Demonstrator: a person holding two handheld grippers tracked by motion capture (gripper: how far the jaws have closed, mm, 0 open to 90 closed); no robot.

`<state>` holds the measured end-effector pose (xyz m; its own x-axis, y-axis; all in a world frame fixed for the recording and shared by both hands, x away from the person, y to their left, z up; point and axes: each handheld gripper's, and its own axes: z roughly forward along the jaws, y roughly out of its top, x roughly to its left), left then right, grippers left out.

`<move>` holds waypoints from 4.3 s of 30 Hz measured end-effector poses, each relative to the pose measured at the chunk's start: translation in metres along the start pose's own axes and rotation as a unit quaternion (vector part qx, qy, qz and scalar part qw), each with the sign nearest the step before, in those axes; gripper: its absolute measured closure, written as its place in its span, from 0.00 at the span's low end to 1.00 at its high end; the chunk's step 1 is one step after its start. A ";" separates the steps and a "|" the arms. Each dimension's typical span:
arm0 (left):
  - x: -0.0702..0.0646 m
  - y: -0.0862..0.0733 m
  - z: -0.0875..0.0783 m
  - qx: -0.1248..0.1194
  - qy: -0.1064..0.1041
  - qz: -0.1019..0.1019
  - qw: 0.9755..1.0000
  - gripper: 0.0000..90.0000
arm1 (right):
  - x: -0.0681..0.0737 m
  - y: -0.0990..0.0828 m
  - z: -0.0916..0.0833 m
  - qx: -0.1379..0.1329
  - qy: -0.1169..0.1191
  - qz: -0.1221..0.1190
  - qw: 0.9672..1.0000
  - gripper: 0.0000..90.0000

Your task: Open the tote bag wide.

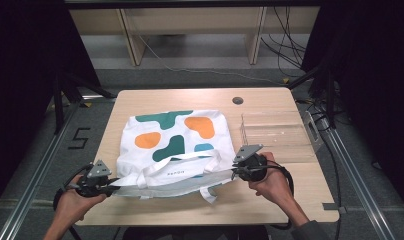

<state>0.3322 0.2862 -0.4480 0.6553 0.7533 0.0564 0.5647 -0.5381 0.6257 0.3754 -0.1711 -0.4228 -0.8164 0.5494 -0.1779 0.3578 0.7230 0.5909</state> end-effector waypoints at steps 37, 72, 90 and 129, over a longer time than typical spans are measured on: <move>0.049 0.178 -0.173 0.005 0.013 0.069 0.998 0.91 | -0.084 0.166 -0.163 -0.011 -0.006 -0.083 0.996 0.98; 0.065 0.168 -0.138 0.005 0.016 0.058 0.998 0.91 | -0.088 0.155 -0.133 0.002 0.007 -0.047 0.999 0.98; 0.059 0.146 -0.101 0.031 0.000 0.072 0.997 0.90 | -0.085 0.132 -0.104 0.022 0.026 -0.043 0.999 0.98; 0.040 0.082 -0.020 0.064 -0.061 0.051 0.995 0.90 | -0.063 0.060 -0.033 0.047 0.062 -0.017 0.997 0.98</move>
<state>0.3946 0.2799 -0.3784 0.7642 0.6449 0.0144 0.5467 -0.6593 0.5162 0.4335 -0.1759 -0.3504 -0.8766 0.4720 -0.0937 0.3652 0.7794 0.5091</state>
